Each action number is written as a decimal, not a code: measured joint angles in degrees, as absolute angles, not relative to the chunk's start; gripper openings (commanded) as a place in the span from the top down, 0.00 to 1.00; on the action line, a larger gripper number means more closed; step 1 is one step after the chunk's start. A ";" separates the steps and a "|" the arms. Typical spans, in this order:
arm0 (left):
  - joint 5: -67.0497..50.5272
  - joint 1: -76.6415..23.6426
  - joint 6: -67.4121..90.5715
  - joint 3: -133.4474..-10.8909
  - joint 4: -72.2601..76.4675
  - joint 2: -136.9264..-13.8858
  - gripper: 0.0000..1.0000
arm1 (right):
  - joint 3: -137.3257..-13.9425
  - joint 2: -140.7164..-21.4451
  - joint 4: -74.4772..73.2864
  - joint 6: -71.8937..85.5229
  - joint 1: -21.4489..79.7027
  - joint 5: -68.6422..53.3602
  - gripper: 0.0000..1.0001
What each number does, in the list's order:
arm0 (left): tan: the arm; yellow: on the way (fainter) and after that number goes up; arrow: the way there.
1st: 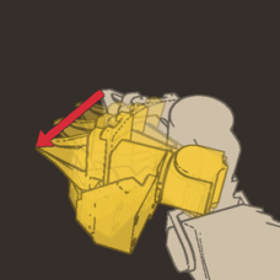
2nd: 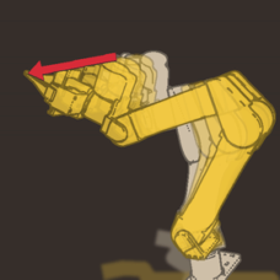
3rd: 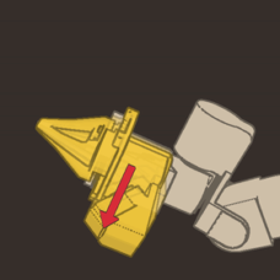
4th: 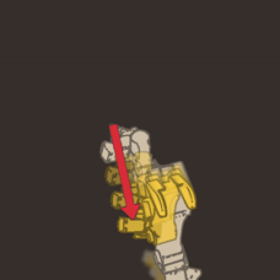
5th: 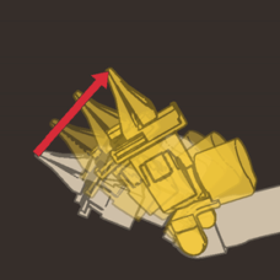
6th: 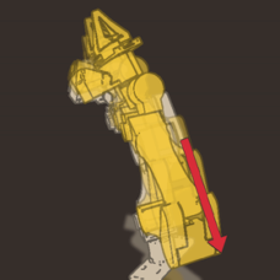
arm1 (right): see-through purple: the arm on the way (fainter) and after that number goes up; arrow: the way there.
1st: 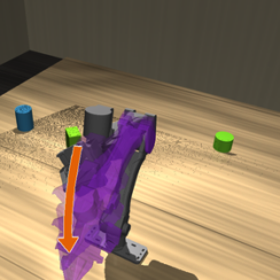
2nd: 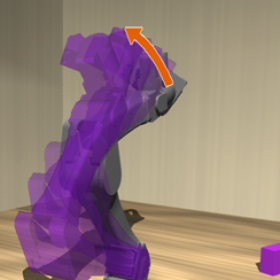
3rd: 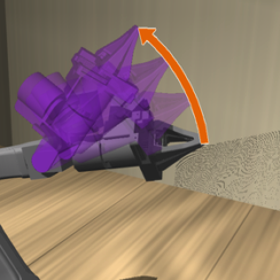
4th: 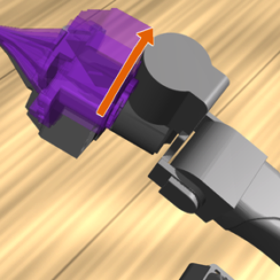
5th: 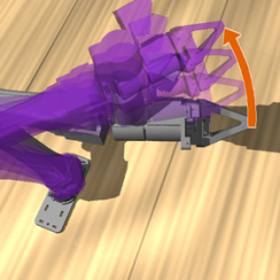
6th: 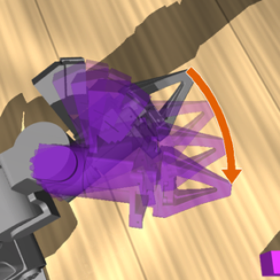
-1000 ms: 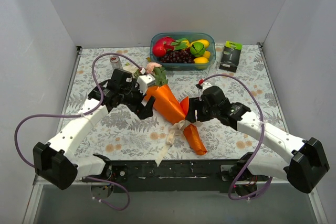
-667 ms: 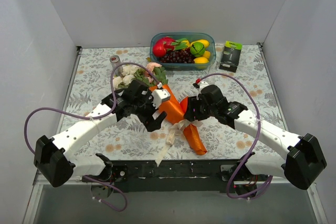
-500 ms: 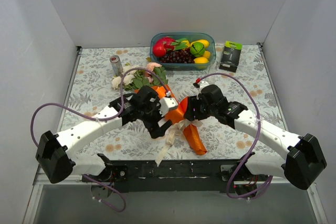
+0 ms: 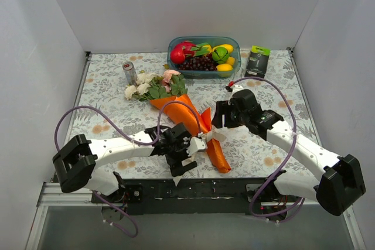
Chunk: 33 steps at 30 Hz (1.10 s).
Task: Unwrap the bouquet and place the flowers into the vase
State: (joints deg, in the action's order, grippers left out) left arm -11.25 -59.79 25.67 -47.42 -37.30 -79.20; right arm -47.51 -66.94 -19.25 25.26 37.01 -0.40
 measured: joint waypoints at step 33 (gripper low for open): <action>5.26 -67.90 28.71 -43.79 -28.71 -83.59 1.00 | -49.50 -62.11 -20.95 23.99 31.46 -3.92 0.31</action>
State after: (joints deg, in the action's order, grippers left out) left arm 5.26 -67.90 28.71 -43.79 -28.71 -83.59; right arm -49.50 -62.11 -20.95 23.99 31.46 -3.92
